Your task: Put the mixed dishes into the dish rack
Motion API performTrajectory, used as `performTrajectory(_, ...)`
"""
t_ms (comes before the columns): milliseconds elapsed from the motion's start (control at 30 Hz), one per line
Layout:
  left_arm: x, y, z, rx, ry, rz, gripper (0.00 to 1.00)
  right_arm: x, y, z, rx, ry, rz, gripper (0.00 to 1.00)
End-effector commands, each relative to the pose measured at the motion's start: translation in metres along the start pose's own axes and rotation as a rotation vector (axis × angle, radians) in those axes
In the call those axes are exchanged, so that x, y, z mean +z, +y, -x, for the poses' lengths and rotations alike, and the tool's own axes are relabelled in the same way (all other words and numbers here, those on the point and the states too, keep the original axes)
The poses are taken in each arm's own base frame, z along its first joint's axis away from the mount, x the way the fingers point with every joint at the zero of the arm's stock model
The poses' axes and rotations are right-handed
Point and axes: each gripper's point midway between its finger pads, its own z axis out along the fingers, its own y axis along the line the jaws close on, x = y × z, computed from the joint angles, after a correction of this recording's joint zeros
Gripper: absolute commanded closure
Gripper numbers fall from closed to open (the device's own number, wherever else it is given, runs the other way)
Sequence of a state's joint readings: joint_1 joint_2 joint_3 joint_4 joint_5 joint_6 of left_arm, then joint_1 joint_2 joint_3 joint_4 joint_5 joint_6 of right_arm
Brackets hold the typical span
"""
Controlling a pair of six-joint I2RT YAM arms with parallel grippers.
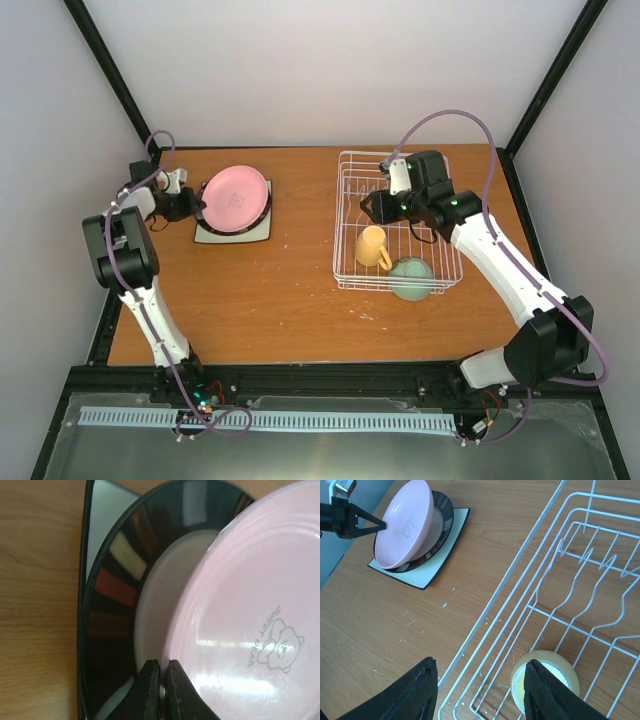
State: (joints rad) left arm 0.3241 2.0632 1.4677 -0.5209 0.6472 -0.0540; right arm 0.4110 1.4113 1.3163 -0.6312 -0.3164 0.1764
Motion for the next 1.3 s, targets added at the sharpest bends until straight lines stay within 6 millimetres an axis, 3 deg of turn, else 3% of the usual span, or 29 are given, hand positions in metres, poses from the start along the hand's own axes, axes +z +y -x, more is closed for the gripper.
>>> performTrajectory(0, -0.039, -0.045, 0.033, 0.097, -0.116, -0.07, 0.99, 0.001, 0.006, 0.01, -0.015, -0.034, 0.034, 0.53)
performTrajectory(233, -0.081, -0.113, 0.047, 0.202, -0.21, -0.16, 0.99, 0.009, 0.031, 0.015, 0.003, -0.067, 0.207, 0.5)
performTrajectory(400, -0.106, -0.174, 0.038, 0.301, -0.261, -0.187, 0.99, 0.017, 0.064, 0.025, 0.054, -0.056, 0.442, 0.44)
performTrajectory(567, -0.135, -0.224, 0.023, 0.381, -0.341, -0.18, 0.99, 0.006, 0.094, 0.04, 0.063, -0.075, 0.65, 0.31)
performTrajectory(767, -0.135, -0.234, 0.008, 0.398, -0.305, -0.148, 0.99, -0.018, 0.118, 0.051, 0.038, -0.096, 0.806, 0.28)
performTrajectory(867, -0.138, -0.239, 0.003, 0.399, -0.304, -0.16, 0.99, -0.022, 0.12, 0.054, 0.036, -0.097, 0.814, 0.27)
performTrajectory(1100, -0.142, -0.251, -0.001, 0.408, -0.307, -0.2, 0.99, -0.004, 0.121, 0.058, 0.039, -0.087, 0.777, 0.27)
performTrajectory(1267, -0.148, -0.257, -0.002, 0.421, -0.31, -0.211, 0.99, 0.024, 0.105, 0.058, 0.017, -0.088, 0.679, 0.28)
